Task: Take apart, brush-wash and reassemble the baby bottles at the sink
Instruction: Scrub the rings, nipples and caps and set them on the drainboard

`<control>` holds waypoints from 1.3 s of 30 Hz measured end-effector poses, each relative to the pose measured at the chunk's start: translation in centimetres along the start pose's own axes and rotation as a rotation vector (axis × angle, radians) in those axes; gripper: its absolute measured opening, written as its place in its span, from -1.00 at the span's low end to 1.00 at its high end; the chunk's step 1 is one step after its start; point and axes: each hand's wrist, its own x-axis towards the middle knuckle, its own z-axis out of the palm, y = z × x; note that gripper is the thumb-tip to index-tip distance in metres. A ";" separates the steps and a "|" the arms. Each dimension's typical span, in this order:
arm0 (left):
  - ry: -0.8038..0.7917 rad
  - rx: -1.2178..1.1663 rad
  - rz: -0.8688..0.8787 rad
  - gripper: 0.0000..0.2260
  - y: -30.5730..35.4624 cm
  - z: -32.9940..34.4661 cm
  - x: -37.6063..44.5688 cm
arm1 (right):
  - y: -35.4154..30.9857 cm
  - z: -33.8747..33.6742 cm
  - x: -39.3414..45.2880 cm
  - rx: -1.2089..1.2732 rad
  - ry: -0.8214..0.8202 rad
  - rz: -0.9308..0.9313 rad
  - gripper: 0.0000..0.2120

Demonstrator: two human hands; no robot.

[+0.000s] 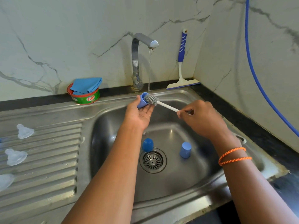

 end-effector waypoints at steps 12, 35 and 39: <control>0.085 0.339 0.009 -0.74 -0.8 -0.9 0.6 | -0.9 -0.6 -0.1 -0.236 0.036 -0.055 -0.77; 0.126 0.208 0.169 -0.67 -0.3 -0.2 -0.2 | -1.0 1.9 0.1 0.563 -0.435 0.276 -0.59; 0.266 0.920 0.768 -0.58 1.0 -1.3 0.5 | -1.0 2.5 0.4 0.233 -0.285 0.198 -0.69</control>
